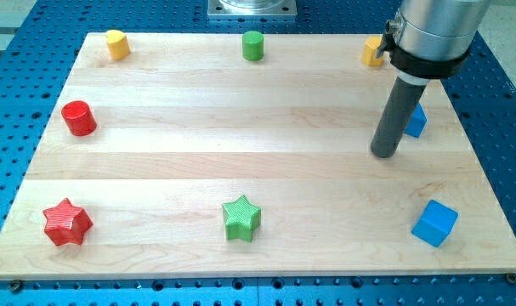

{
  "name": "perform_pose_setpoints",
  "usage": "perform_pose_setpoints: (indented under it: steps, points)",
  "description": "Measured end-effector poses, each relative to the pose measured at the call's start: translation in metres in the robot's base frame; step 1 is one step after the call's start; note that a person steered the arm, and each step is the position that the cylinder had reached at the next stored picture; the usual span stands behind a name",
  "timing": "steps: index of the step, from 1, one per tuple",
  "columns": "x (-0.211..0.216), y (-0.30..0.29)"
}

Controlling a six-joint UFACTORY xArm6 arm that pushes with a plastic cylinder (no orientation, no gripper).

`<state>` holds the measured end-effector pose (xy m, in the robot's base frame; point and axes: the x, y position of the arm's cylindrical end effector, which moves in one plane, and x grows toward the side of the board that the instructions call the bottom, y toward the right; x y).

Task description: Push the green star into the cube

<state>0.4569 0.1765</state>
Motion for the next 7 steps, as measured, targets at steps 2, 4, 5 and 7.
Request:
perform_pose_setpoints:
  steps: [2,4,5,7]
  points:
    - [0.005,0.008]
    - [-0.005,0.007]
    - [-0.004,0.018]
    - [-0.004,0.019]
